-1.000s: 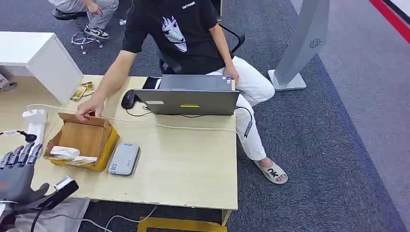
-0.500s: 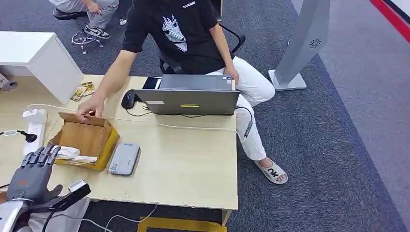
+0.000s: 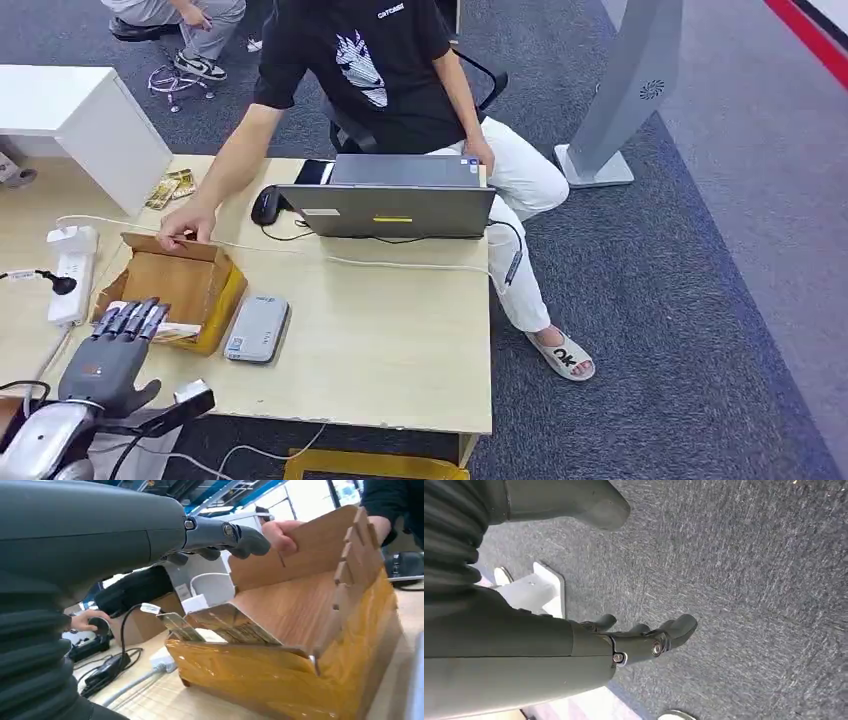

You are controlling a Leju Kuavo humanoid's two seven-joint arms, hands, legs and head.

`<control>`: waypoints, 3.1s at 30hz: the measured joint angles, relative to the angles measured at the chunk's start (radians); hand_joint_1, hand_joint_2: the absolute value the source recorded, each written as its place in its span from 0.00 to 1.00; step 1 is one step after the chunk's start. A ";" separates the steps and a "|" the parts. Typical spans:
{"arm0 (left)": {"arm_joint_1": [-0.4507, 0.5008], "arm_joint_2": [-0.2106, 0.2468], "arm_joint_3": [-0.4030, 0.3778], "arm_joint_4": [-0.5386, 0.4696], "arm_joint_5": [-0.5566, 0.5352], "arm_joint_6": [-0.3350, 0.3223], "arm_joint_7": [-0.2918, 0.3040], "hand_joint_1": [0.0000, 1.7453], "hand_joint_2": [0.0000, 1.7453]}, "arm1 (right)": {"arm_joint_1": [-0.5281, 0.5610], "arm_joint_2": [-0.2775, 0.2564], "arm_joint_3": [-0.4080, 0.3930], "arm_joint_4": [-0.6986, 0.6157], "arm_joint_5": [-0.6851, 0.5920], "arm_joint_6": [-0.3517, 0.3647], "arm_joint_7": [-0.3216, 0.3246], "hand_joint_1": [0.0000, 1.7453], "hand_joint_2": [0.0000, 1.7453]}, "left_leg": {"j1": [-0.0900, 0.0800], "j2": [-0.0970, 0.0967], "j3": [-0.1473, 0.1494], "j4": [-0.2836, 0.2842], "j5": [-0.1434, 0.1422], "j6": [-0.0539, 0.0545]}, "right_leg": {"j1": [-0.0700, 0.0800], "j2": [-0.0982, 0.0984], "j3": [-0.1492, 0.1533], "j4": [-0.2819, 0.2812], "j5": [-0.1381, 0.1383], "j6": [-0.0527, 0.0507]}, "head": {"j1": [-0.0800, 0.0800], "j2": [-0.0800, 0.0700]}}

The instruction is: Pass the card to the sensor for recognition and then transmit it.

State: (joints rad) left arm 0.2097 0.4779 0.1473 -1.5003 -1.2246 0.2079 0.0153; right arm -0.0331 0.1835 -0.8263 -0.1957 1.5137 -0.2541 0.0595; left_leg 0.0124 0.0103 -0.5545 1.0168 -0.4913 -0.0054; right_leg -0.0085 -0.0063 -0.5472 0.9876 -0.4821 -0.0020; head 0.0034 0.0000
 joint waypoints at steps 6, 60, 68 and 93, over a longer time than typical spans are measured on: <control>-0.047 0.023 -0.058 0.006 0.010 -0.026 0.002 0.00 1.00 | -0.001 0.000 0.006 0.000 0.000 0.000 0.000 0.00 1.00 | 0.000 0.000 0.000 0.000 0.000 0.000 | 0.000 0.000 0.000 0.000 0.000 0.000 | 0.000 0.000; -0.130 0.191 -0.151 0.080 0.160 -0.177 -0.018 1.00 1.00 | -0.003 -0.008 0.035 0.002 -0.010 0.003 0.003 0.00 1.00 | 0.000 0.000 0.000 0.000 0.000 0.000 | 0.001 0.000 0.000 0.000 0.000 0.000 | 0.000 0.000; -0.144 0.185 -0.161 0.093 0.160 -0.156 -0.019 1.00 1.00 | -0.003 -0.008 0.048 0.003 -0.004 0.003 0.003 0.00 1.00 | 0.000 0.003 0.000 0.000 0.000 0.000 | 0.001 0.003 0.000 0.000 0.000 0.000 | 0.000 0.000; -0.131 0.183 -0.172 0.097 0.114 -0.090 -0.008 0.97 1.00 | -0.003 -0.008 0.056 0.003 -0.016 0.001 0.002 0.00 1.00 | 0.000 0.003 0.000 0.000 0.000 0.000 | 0.001 0.003 0.000 0.000 0.000 0.000 | 0.000 0.000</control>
State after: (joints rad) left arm 0.0783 0.6607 -0.0244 -1.4031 -1.1101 0.1175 0.0076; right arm -0.0362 0.1759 -0.7706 -0.1930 1.4973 -0.2529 0.0610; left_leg 0.0127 0.0133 -0.5545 1.0168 -0.4916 -0.0056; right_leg -0.0077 -0.0032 -0.5473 0.9880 -0.4819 -0.0023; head 0.0031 0.0000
